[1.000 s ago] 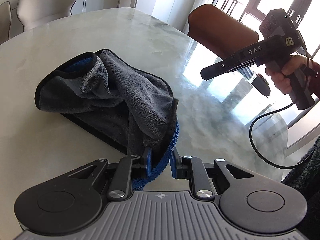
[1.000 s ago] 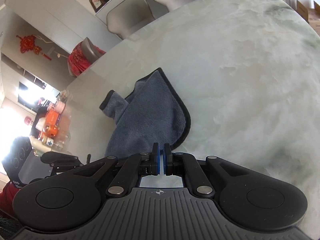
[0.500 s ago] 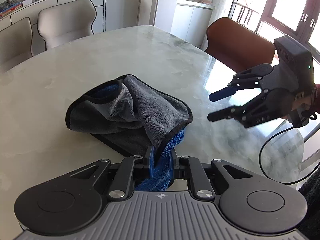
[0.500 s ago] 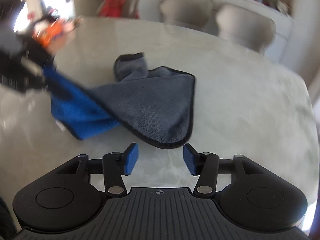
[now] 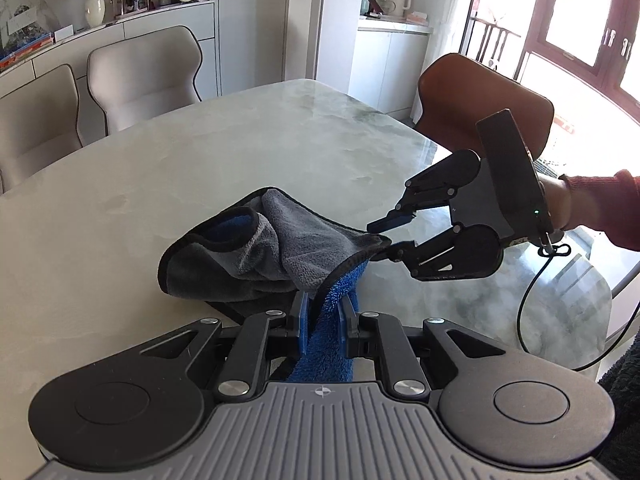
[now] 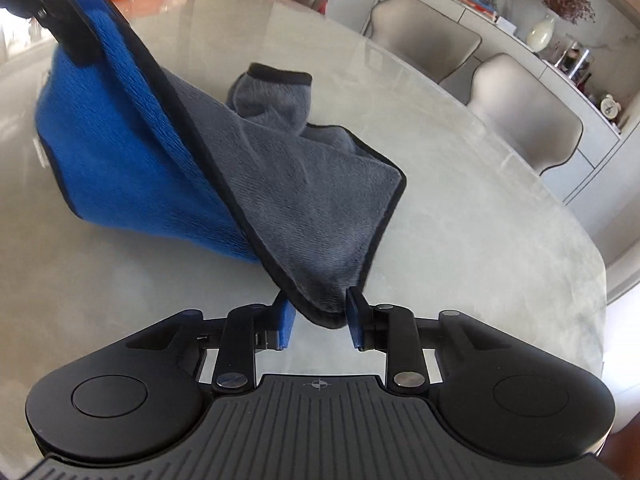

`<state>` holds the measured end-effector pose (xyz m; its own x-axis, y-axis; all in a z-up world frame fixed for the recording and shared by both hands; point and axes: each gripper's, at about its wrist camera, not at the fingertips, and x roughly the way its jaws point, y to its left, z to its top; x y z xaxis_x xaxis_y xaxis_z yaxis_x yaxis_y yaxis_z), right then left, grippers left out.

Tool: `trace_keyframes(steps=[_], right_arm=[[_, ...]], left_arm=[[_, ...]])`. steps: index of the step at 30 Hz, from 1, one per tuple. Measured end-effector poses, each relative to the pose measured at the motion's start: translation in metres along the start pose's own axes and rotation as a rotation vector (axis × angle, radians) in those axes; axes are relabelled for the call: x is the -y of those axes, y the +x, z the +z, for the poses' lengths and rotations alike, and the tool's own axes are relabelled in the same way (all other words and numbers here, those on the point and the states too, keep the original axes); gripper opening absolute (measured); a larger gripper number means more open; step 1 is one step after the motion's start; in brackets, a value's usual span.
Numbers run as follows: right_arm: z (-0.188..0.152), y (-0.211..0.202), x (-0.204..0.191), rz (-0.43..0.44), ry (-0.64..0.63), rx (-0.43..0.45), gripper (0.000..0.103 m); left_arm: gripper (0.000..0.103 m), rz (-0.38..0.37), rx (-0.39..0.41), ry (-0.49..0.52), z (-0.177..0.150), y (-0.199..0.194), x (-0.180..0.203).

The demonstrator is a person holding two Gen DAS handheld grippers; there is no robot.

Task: Fold towel
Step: 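Raise both grippers apart to stretch the towel open in the air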

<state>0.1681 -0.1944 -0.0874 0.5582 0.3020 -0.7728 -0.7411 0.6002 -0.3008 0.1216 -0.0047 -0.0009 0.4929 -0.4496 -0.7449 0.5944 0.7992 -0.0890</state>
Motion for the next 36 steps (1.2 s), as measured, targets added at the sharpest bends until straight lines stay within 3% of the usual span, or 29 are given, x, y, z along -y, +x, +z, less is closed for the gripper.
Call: trace_keyframes(steps=[4,12,16,20,27,36], right_arm=[[0.008,-0.015,0.010,0.009,0.018,0.058,0.005],[0.035,-0.085,0.055,-0.099,0.143,0.253,0.004],[0.048,-0.118,0.064,-0.176,0.114,0.325,0.004],[0.062,-0.136,0.068,-0.215,0.081,0.365,0.004],[0.098,-0.157,0.102,-0.287,0.088,0.456,0.004],[0.166,-0.158,0.163,-0.337,0.088,0.539,0.004]], left_arm=[[0.013,0.042,-0.041,0.024,-0.006,0.008,0.003],[0.013,0.078,-0.012,0.099,0.003,-0.001,0.012],[0.013,0.069,0.024,0.137,0.016,-0.010,0.020],[0.011,0.109,0.041,0.246,0.035,-0.020,0.028],[0.011,0.285,0.128,0.398,0.101,-0.054,0.011],[0.011,0.490,0.234,0.479,0.194,-0.083,-0.019]])
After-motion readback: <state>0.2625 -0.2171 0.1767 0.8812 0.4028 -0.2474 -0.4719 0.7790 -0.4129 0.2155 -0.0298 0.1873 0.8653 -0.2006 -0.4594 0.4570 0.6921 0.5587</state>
